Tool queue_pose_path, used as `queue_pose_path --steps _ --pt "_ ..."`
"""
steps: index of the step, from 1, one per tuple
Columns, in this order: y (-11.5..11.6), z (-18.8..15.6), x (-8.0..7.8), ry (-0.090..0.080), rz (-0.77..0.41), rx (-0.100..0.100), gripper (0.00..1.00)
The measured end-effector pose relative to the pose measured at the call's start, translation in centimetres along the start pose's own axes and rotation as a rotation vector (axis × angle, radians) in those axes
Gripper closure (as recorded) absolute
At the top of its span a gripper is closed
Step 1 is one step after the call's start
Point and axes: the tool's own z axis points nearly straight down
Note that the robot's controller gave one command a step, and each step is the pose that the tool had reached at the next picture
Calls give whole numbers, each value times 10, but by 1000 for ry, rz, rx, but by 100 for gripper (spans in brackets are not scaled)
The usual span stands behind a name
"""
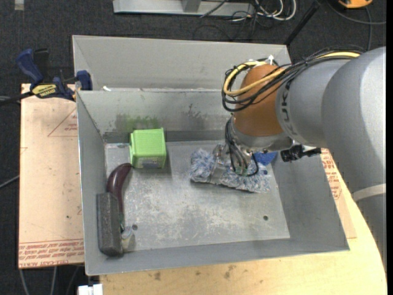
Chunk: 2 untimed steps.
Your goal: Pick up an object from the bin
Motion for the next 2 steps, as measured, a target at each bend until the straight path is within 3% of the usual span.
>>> queue_pose_path --steps 2 --pt "0 -10 1 5 -1 1 100"
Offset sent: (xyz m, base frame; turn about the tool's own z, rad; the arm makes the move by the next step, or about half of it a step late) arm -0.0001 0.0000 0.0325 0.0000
